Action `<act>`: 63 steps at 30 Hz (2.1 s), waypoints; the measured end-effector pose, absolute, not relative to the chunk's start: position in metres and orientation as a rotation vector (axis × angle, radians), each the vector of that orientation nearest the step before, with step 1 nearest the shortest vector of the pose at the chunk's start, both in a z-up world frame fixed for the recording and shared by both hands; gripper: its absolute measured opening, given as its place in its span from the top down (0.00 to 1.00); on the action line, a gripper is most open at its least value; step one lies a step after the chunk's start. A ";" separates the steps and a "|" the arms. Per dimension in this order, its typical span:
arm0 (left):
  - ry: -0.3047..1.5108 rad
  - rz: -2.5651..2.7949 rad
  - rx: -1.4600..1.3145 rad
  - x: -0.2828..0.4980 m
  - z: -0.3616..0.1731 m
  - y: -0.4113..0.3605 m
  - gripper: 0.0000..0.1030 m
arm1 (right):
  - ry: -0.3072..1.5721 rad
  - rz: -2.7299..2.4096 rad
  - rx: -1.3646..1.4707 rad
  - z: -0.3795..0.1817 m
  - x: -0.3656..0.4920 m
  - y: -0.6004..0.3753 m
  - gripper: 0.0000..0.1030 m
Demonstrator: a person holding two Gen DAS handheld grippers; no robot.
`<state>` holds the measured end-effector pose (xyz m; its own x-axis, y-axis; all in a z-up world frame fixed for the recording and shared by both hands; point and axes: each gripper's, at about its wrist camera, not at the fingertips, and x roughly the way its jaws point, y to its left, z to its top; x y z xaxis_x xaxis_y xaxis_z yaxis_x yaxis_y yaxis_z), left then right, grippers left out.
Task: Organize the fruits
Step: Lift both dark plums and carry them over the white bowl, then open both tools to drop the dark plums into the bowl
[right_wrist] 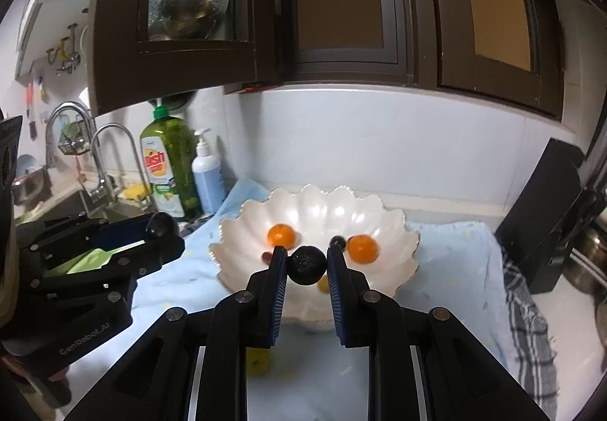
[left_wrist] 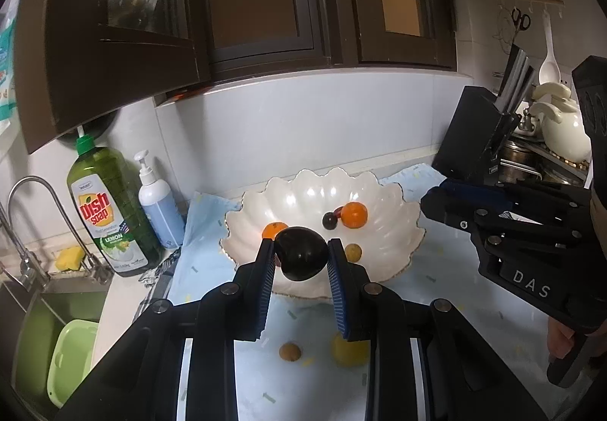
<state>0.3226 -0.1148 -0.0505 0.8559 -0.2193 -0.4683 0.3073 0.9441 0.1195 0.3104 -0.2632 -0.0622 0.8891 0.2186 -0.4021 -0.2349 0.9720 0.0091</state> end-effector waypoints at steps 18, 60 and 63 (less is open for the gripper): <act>0.476 -0.273 0.187 0.388 -0.045 -0.130 0.73 | 0.391 0.193 -0.078 -0.053 0.361 -0.275 0.78; 0.746 -0.283 0.221 0.496 -0.119 -0.156 0.51 | 0.692 0.133 -0.064 -0.130 0.468 -0.299 0.62; 0.731 -0.262 0.225 0.494 -0.114 -0.152 0.41 | 0.688 0.120 -0.071 -0.129 0.466 -0.299 0.61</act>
<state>0.4938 -0.1519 -0.1143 0.7148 -0.1565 -0.6816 0.3119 0.9437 0.1104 0.4661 -0.2987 -0.1288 0.7662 0.0867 -0.6367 -0.1334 0.9907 -0.0257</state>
